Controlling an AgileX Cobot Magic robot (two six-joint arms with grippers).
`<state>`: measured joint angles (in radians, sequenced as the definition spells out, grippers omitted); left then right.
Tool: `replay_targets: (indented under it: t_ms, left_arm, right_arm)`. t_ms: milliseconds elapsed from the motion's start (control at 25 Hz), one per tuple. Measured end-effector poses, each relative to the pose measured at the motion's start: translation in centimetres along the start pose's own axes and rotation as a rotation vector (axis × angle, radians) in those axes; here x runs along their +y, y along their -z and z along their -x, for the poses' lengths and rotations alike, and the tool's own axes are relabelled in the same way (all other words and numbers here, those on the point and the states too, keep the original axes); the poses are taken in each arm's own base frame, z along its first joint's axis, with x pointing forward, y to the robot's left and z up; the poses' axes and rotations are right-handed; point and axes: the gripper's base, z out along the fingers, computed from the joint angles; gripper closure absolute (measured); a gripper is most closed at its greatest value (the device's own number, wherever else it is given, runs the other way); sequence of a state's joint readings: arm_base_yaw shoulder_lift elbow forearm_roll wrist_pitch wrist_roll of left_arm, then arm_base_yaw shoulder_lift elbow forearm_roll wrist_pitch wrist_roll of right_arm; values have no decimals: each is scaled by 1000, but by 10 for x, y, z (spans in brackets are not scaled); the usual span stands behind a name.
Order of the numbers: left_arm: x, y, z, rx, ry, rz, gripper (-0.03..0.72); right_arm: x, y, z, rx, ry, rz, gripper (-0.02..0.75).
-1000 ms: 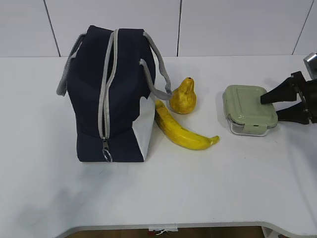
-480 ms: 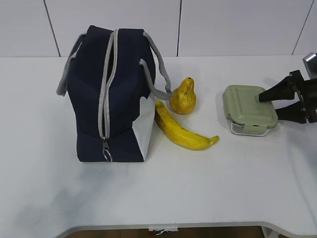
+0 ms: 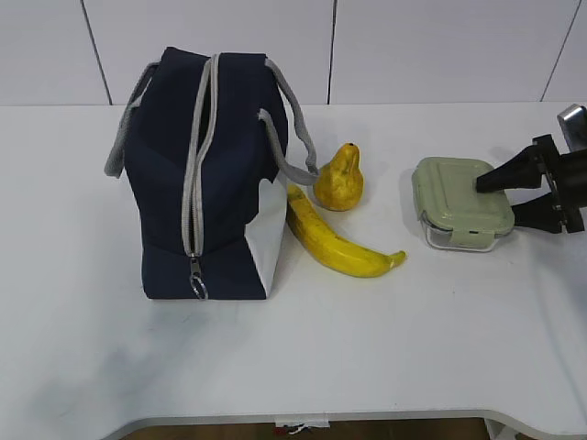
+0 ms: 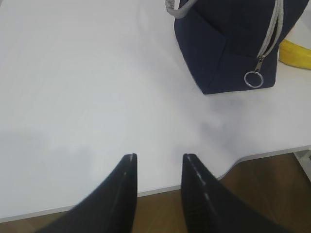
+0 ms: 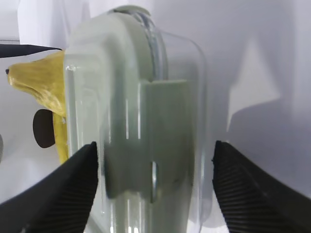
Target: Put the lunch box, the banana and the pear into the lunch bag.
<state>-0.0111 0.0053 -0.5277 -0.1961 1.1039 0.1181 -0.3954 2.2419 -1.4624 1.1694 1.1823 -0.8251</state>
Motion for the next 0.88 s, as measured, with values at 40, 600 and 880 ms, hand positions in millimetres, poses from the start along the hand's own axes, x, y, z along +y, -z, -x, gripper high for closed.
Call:
replay_targets:
  t_ms: [40, 600, 880]
  left_arm:
    - [0, 0, 0, 0, 0, 0, 449]
    - [0, 0, 0, 0, 0, 0, 449]
    - [0, 0, 0, 0, 0, 0, 449]
  right_arm:
    - [0, 0, 0, -3, -1, 2, 156]
    - [4, -6, 1, -5, 7, 17, 156]
    - [4, -6, 1, -4, 11, 17, 160]
